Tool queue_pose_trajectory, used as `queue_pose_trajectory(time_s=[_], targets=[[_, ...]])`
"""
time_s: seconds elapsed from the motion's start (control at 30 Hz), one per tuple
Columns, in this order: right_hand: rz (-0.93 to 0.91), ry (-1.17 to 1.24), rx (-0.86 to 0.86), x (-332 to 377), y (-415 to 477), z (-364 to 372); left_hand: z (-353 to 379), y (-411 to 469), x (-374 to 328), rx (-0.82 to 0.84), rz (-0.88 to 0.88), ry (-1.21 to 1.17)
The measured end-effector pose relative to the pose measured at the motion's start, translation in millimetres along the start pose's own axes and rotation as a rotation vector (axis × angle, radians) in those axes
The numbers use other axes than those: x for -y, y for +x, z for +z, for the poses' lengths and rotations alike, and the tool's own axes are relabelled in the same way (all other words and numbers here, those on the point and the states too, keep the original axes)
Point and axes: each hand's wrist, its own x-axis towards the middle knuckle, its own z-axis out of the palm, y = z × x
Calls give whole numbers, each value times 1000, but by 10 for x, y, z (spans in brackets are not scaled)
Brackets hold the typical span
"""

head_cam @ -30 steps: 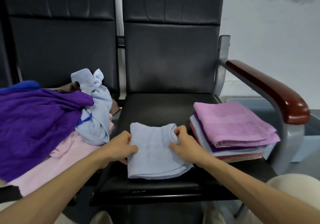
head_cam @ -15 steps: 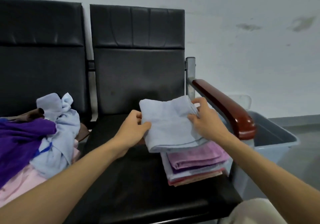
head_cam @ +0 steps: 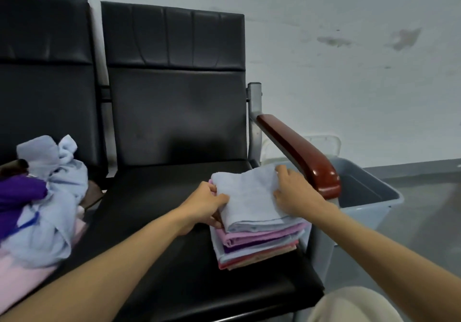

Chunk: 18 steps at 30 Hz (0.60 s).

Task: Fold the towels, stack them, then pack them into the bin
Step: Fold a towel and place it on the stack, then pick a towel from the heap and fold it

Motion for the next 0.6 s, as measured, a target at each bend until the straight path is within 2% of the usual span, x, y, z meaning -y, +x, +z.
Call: queue_pose_trajectory(time_s=[0.07, 0.13, 0.27, 0.37, 0.43, 0.53, 0.6], targets=[[-46, -204, -99, 93, -16, -54, -161, -87, 24, 30, 4, 38], [-115, -281, -174, 275, -21, -119, -383, -203, 75, 14, 32, 68], [-304, -130, -124, 923, 54, -157, -1042, -534, 303, 18, 84, 146], [-412, 12, -51, 1450, 144, -85, -1533, -787, 564, 48, 50, 174], [-471, 123, 3, 1878, 209, -18, -1836, -948, 736, -93, 82, 118], [-541, 254, 105, 2564, 243, 71, -2194, -1179, 972, -445, 144, -126], [-589, 311, 175, 3027, 255, 157, -2408, -1296, 1139, -630, 165, -150]])
